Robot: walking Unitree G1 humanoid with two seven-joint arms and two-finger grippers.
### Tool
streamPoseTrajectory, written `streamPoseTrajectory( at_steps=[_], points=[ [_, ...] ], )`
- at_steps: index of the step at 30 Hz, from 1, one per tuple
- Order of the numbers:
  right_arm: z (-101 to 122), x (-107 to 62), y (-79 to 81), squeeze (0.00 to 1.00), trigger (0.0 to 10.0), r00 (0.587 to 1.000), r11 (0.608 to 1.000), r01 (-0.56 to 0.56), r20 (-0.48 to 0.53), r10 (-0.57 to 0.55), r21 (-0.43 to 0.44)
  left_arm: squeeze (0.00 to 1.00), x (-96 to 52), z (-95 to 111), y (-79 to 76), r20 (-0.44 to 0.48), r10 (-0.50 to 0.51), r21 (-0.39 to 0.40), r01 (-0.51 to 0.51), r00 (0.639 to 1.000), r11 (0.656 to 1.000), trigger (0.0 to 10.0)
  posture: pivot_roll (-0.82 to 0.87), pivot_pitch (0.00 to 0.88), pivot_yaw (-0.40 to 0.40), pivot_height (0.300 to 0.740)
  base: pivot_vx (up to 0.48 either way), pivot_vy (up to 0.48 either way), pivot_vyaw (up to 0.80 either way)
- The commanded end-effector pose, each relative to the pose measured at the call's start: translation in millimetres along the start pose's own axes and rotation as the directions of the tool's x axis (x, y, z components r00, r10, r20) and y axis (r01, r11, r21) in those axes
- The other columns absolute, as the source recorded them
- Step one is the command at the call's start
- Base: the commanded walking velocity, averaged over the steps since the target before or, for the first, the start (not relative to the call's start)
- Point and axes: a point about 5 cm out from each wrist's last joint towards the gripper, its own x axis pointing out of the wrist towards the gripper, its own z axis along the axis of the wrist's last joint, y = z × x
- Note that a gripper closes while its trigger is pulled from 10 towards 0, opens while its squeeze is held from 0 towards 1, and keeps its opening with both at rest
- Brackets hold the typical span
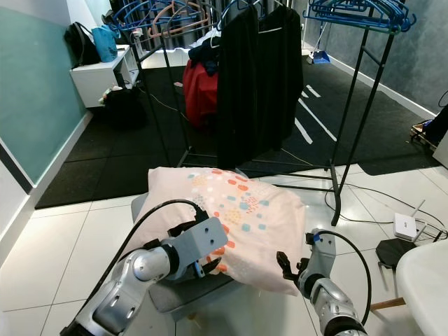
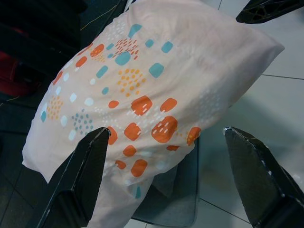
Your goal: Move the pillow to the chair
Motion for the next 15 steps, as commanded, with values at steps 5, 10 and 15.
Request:
streamPoseTrajectory(
  at_steps=[5,10,15],
  points=[
    [-2.3,-0.2,0.6,0.0,10.0,1.0,1.0,0.001,-0.001,-0.001,0.029,0.0,-2.7,-1.5,0.2,-0.004,-0.003,0.005,0.003,1.0,1.0,10.0,-0.1,0.025,0.019,0.74,0.0,0.0,0.0],
    [-2.4,-0.3,0.5,0.0,10.0,1.0,1.0,0.002,-0.001,-0.002,0.029,0.0,-3.2,-1.3,0.2,-0.003,-0.002,0.006,0.002,1.0,1.0,10.0,-0.1,0.026,0.019,0.74,0.0,0.0,0.0],
    [-1.8,0.1,1.0,0.0,10.0,1.0,1.0,0.001,0.0,-0.001,0.03,0.0,-3.6,-0.8,0.9,-0.002,-0.003,0.006,0.003,1.0,1.0,10.0,-0.11,0.034,0.015,0.74,0.0,0.0,0.0]
  ],
)
